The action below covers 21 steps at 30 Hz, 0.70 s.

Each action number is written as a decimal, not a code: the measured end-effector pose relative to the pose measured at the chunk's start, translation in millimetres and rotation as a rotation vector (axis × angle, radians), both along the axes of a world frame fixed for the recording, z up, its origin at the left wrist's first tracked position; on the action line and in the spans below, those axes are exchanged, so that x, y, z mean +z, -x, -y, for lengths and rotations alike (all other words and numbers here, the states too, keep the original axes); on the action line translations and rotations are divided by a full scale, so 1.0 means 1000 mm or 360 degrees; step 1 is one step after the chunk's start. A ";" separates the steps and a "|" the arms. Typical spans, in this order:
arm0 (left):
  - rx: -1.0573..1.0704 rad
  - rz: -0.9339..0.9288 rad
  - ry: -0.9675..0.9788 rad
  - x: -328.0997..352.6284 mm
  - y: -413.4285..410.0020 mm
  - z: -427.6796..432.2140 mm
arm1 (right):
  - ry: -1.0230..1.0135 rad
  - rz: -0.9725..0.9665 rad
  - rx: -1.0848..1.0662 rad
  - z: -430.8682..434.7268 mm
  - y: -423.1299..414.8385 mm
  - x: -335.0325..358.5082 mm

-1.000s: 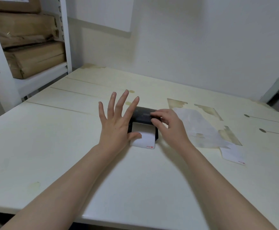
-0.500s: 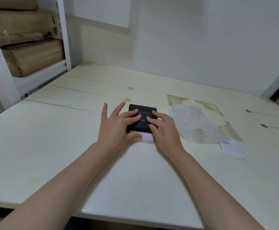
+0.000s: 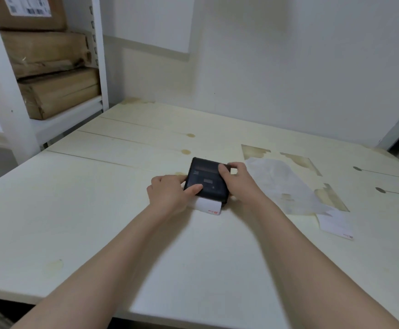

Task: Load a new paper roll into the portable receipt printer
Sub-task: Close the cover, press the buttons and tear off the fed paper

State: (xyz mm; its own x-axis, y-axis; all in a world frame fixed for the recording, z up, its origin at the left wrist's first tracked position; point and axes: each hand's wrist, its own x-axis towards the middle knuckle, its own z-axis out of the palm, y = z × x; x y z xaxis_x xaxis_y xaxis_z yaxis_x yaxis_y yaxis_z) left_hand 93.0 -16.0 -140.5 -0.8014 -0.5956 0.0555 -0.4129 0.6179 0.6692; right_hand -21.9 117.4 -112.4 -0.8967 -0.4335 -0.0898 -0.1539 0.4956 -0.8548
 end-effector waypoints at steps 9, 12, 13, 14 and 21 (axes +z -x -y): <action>-0.0118 -0.0327 -0.0472 0.008 0.007 0.005 | 0.0326 0.0457 -0.0073 -0.034 0.006 -0.002; 0.0095 -0.0556 -0.1014 0.009 0.007 -0.020 | 0.1010 0.0746 -0.0187 -0.034 -0.004 -0.011; 0.0047 -0.0614 -0.1226 0.006 0.009 -0.027 | 0.1249 0.0856 -0.0170 -0.034 -0.010 -0.013; -0.0016 -0.0687 -0.1418 0.004 0.012 -0.033 | 0.1431 0.0936 -0.0124 -0.034 -0.017 -0.012; 0.0025 -0.1162 -0.2091 0.002 0.016 -0.043 | 0.1312 0.0772 0.0118 -0.048 -0.021 -0.011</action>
